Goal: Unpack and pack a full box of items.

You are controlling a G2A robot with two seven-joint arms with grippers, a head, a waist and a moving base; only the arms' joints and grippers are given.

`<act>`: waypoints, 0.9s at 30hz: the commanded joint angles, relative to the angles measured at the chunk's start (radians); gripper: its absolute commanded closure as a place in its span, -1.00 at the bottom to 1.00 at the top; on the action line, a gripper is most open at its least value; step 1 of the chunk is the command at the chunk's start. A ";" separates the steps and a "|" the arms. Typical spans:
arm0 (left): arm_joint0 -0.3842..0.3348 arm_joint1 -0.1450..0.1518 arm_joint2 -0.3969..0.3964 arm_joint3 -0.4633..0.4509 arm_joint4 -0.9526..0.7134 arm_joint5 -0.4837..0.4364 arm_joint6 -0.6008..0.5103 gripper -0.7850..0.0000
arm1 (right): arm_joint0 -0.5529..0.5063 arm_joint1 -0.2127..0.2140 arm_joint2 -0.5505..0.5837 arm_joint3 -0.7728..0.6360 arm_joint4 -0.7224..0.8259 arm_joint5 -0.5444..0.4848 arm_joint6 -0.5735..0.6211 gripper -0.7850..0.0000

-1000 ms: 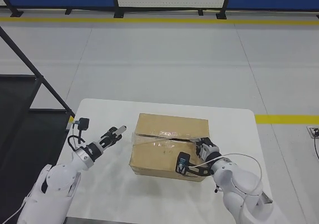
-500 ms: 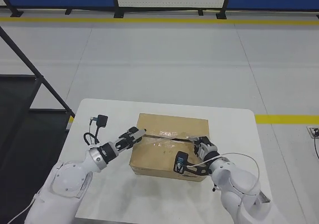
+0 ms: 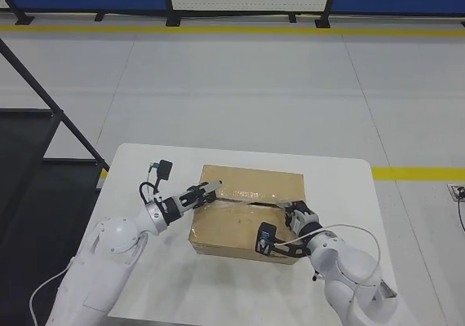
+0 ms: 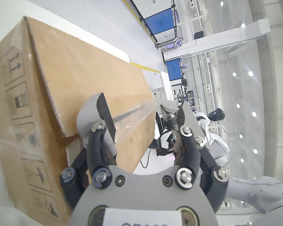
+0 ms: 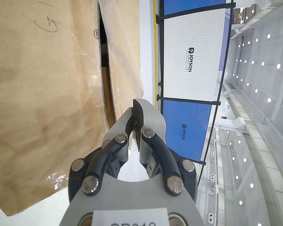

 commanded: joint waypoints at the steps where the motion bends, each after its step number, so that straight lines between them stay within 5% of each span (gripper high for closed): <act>1: -0.008 -0.002 0.008 0.014 0.007 0.001 0.001 -0.55 | 0.000 0.000 0.003 0.001 -0.002 -0.008 -0.004 1.00; 6: -0.020 -0.007 0.019 0.034 0.012 -0.003 0.005 -0.53 | 0.000 -0.001 0.007 0.005 0.001 -0.023 -0.005 1.00; 10: -0.021 -0.008 0.018 0.040 0.011 -0.006 0.002 -0.51 | 0.001 -0.002 0.011 0.006 0.007 -0.033 -0.003 0.05; 11: -0.021 -0.008 0.018 0.039 0.012 -0.008 0.002 -0.51 | 0.001 -0.002 0.012 0.007 0.010 -0.036 -0.004 -0.84; 12: -0.020 -0.009 0.017 0.039 0.012 -0.009 0.002 -0.52 | 0.001 -0.002 0.014 0.006 0.011 -0.038 -0.005 -1.00; 27: -0.003 -0.009 0.005 0.016 0.025 -0.012 0.007 -0.46 | -0.032 -0.005 0.076 -0.029 0.064 0.028 0.009 -1.00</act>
